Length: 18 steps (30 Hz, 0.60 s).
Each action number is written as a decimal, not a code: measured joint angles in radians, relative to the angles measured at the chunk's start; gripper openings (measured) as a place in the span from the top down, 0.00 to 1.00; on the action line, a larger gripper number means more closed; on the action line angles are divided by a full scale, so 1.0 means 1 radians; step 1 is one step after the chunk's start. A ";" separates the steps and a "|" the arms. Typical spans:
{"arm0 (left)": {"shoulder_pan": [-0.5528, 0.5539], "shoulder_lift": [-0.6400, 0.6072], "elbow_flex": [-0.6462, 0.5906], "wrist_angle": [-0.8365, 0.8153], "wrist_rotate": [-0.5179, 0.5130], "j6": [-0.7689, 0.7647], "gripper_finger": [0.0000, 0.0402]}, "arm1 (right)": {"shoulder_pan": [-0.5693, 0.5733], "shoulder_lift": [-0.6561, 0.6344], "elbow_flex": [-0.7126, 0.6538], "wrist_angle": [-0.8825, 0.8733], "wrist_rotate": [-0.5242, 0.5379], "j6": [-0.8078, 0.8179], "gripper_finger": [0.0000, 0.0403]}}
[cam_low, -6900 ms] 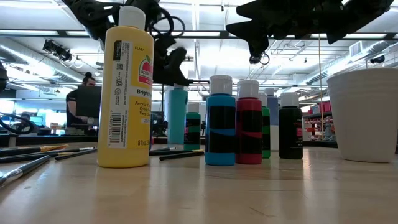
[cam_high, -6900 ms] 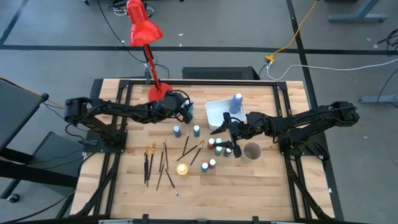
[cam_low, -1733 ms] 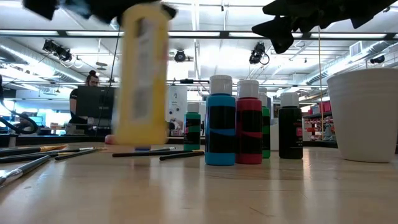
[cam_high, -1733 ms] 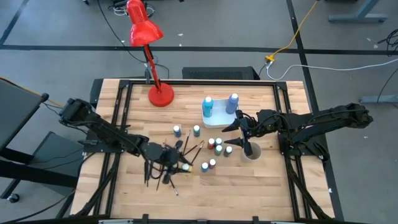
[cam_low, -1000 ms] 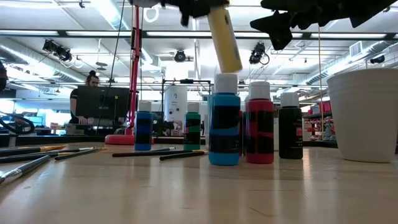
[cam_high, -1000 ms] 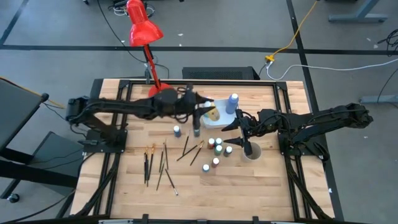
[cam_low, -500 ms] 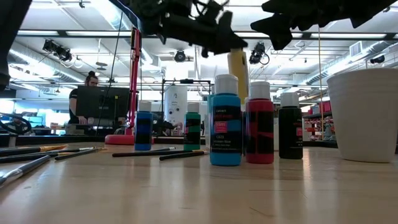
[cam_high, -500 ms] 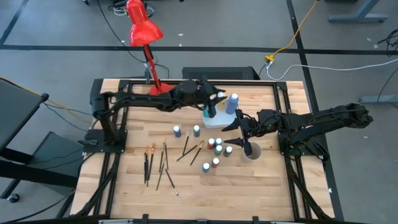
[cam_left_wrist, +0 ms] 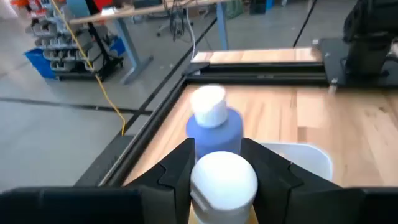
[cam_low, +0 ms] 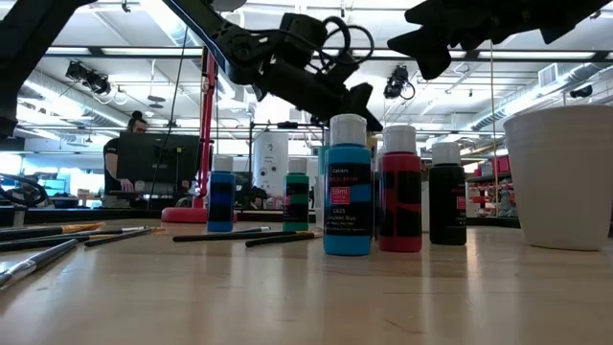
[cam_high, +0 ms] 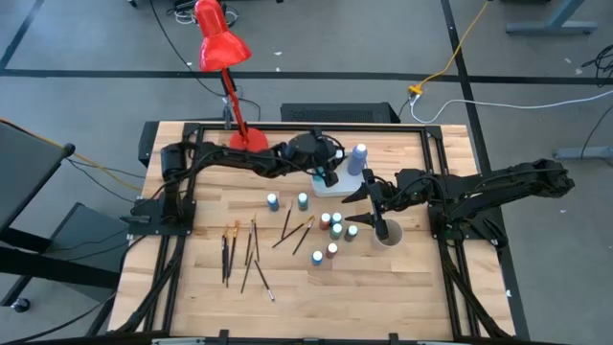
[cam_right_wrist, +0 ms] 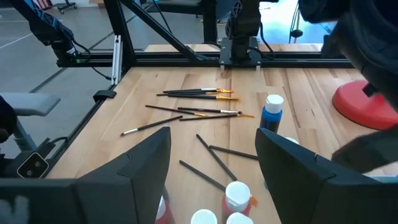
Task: Pick & Place Paint Supplies
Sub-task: Put the yellow matte acrylic craft paint into the white bin
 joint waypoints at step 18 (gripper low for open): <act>0.035 -0.001 0.000 -0.046 0.043 -0.012 0.59 | 0.000 0.000 0.000 0.001 0.000 -0.001 0.41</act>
